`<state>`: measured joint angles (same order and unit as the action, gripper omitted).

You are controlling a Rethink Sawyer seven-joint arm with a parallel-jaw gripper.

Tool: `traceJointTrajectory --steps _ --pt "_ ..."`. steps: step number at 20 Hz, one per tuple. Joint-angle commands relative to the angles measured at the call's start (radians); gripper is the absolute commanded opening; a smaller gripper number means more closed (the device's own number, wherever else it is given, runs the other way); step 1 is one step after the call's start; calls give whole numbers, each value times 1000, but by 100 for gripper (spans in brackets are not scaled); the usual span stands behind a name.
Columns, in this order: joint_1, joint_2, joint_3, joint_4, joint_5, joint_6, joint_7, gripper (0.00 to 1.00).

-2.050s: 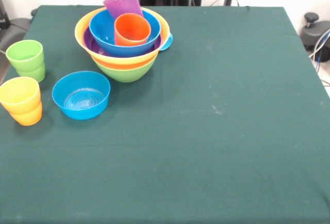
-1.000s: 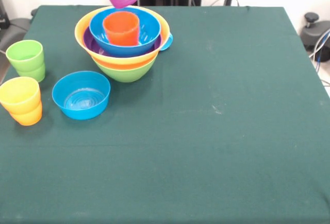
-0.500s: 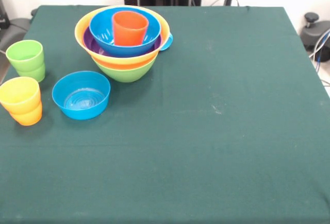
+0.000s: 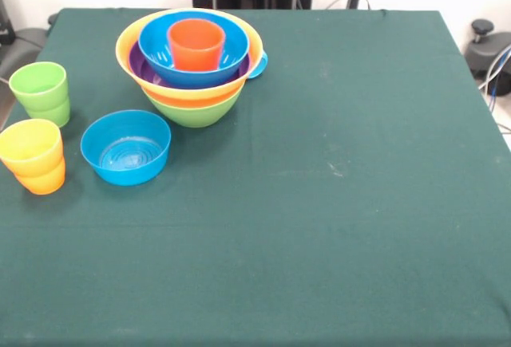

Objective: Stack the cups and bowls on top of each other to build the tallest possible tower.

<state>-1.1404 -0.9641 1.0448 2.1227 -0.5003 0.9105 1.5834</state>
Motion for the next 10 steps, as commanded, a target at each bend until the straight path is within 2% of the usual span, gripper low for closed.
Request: traceJointTrajectory --steps 1,10 --pt "74 121 -32 -59 -78 -4 -135 0" --pt "80 142 -30 -87 -69 11 -129 0"
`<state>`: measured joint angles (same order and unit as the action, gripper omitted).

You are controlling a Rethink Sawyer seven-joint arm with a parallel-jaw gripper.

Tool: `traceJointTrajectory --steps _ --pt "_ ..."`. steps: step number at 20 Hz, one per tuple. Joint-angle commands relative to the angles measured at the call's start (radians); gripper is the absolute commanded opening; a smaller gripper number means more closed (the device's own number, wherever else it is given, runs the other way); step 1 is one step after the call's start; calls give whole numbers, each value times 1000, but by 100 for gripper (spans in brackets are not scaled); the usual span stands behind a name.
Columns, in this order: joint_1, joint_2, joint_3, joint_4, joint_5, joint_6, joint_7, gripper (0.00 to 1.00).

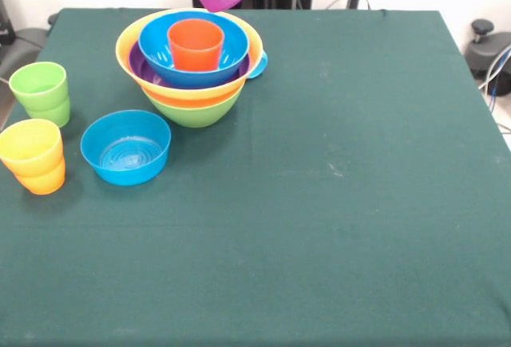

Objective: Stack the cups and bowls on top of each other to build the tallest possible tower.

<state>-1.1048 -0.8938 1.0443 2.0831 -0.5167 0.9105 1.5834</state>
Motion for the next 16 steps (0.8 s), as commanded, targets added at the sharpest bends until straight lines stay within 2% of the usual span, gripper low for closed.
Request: traceJointTrajectory --steps 1,16 --pt "45 73 -32 -46 -52 9 -123 0" --pt "38 137 -50 -105 -67 31 -151 0"
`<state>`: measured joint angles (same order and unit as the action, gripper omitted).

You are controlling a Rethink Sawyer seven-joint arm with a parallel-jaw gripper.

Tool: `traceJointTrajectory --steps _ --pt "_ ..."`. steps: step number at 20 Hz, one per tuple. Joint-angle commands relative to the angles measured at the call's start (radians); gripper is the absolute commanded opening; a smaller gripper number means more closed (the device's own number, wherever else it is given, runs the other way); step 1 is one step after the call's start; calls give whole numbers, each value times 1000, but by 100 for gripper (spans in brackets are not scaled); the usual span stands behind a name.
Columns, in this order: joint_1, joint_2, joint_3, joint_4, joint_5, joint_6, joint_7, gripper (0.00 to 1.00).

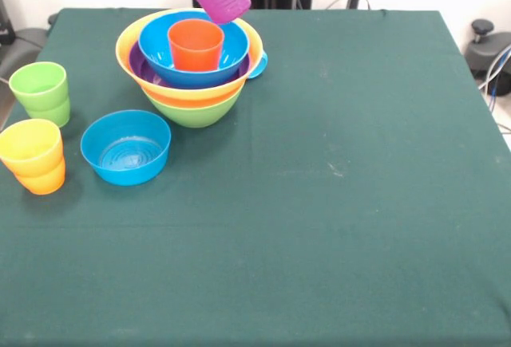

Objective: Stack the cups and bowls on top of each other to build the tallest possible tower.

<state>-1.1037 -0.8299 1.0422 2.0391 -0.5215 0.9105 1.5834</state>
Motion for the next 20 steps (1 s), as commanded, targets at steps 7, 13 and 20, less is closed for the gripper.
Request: traceJointTrajectory --steps 7,13,20 --pt "29 98 -50 -87 -75 43 -173 0" --pt "20 118 -50 -94 -77 49 -184 0" --pt "11 137 -48 -117 -80 73 -211 0"
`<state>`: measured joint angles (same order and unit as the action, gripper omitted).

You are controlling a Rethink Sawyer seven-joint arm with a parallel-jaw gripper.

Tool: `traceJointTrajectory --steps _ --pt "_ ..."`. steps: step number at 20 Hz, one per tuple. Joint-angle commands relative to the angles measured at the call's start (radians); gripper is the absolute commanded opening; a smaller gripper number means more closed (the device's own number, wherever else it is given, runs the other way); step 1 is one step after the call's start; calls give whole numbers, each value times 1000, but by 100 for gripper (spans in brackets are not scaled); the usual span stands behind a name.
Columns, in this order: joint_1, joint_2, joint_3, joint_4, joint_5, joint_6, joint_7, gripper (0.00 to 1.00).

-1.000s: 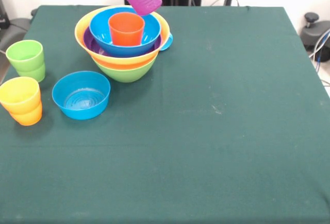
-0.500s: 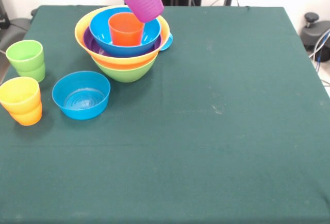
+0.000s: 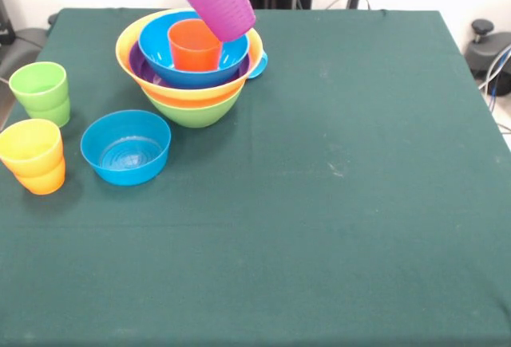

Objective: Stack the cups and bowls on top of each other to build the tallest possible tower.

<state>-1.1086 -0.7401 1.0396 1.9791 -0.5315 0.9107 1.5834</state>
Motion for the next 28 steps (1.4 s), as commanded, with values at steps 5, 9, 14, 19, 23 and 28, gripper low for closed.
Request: traceJointTrajectory --steps 5,9,14,19,23,28 --pt "11 57 -41 -75 -62 97 -229 0" --pt "9 67 -38 -97 -54 124 -247 0" --pt "-2 65 -24 -111 -42 163 -271 0" --pt "-5 58 -10 -114 -33 191 -278 0" --pt "-18 39 12 -103 -20 217 -274 0" --pt "-19 34 26 -104 -20 232 -263 0"
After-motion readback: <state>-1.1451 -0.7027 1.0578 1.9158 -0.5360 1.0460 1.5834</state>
